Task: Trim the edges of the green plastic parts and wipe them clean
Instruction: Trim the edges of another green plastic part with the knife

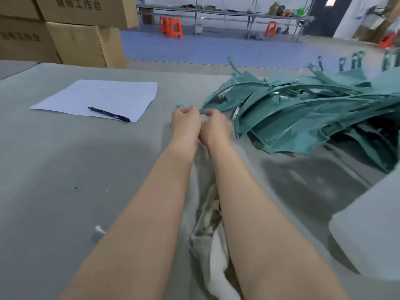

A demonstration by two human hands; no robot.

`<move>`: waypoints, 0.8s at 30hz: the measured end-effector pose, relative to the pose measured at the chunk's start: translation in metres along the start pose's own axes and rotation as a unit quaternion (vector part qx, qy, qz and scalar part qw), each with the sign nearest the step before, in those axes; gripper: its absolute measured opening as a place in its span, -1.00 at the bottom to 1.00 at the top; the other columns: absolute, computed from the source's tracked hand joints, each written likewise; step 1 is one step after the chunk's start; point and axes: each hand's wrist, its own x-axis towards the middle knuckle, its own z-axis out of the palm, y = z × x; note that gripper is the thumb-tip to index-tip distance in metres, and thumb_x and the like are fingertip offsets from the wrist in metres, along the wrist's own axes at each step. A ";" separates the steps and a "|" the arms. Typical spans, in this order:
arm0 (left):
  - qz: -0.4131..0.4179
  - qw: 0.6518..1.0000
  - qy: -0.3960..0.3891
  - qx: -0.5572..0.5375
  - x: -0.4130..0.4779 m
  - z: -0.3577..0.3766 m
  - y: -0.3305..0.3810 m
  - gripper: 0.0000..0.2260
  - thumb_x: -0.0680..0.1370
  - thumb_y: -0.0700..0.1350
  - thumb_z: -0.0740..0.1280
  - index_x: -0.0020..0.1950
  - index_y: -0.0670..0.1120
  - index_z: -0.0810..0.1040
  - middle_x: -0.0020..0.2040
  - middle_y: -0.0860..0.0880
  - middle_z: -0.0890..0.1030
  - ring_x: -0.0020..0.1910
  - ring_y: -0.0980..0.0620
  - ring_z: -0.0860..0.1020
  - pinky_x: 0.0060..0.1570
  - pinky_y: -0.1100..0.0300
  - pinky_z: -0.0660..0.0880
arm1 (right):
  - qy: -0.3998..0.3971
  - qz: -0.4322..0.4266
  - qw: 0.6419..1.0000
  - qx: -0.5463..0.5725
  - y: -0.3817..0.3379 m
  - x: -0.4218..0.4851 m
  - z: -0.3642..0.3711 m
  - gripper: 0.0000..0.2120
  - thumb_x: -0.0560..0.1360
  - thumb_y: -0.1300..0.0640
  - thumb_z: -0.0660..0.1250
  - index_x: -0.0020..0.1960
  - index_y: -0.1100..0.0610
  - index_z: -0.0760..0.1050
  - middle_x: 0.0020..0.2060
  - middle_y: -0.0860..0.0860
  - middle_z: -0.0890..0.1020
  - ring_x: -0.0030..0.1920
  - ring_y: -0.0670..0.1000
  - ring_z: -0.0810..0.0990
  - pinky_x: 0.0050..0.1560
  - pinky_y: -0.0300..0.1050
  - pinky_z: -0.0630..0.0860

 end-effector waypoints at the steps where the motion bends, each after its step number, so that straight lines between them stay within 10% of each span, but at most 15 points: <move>1: -0.009 1.000 0.004 -0.015 0.009 0.001 0.000 -0.83 0.58 -0.21 0.16 0.14 -0.16 0.45 -0.16 -0.03 0.47 -0.15 -0.02 0.43 -0.44 0.31 0.35 | -0.009 -0.009 1.000 0.000 -0.001 0.010 0.008 -0.55 0.55 0.26 0.20 0.44 0.18 0.34 0.40 0.12 0.42 0.36 0.10 0.42 0.30 -0.07 0.34; 7: -0.036 0.995 0.024 -0.085 0.047 0.001 -0.008 -0.80 0.56 -0.26 0.13 0.08 -0.31 0.47 0.13 -0.29 0.56 -0.15 -0.14 0.47 -0.38 0.24 0.29 | -0.063 -0.061 0.996 0.003 -0.016 0.057 0.048 -0.80 0.61 0.18 0.12 0.19 0.08 0.44 0.30 0.07 0.45 0.17 0.13 0.47 0.23 -0.04 0.39; 11: -0.037 0.994 0.018 -0.099 0.063 0.001 -0.014 -0.80 0.55 -0.28 0.12 -0.27 -0.11 0.30 -0.33 -0.07 0.42 -0.35 -0.01 0.35 -0.44 0.25 0.27 | -0.074 -0.061 0.989 -0.116 -0.014 0.074 0.060 -0.76 0.62 0.14 0.11 0.24 0.15 0.41 0.27 0.12 0.46 0.18 0.14 0.49 0.02 -0.07 0.36; 18: -0.041 0.990 0.028 -0.133 0.056 -0.006 -0.023 -0.90 0.54 -0.25 0.12 -0.17 -0.21 0.30 -0.35 -0.01 0.28 -0.45 0.04 0.24 -0.54 0.28 0.20 | -0.001 -0.022 0.985 -0.171 -0.008 0.045 0.047 -0.79 0.58 0.20 0.15 0.15 0.24 0.45 0.19 0.22 0.51 0.08 0.23 0.53 -0.13 -0.09 0.30; 21: -0.042 0.988 0.021 -0.147 0.040 -0.010 -0.021 -0.70 0.54 -0.23 0.14 0.24 -0.29 0.41 0.01 -0.27 0.57 -0.34 0.00 0.33 -0.38 0.23 0.30 | -0.010 -0.018 0.985 -0.171 -0.009 0.026 0.036 -0.95 0.53 0.21 0.19 -0.10 0.16 0.41 0.13 0.22 0.56 -0.13 0.18 0.42 -0.18 -0.09 0.27; 24: -0.027 0.992 0.010 -0.121 0.025 -0.017 -0.015 -0.71 0.54 -0.21 0.14 0.23 -0.28 0.41 0.28 -0.29 0.38 -0.27 -0.02 0.37 -0.29 0.23 0.34 | -0.025 -0.013 0.989 -0.144 -0.009 0.007 0.026 -0.92 0.50 0.18 0.23 -0.04 0.16 0.46 0.08 0.19 0.58 -0.11 0.16 0.44 -0.17 -0.11 0.29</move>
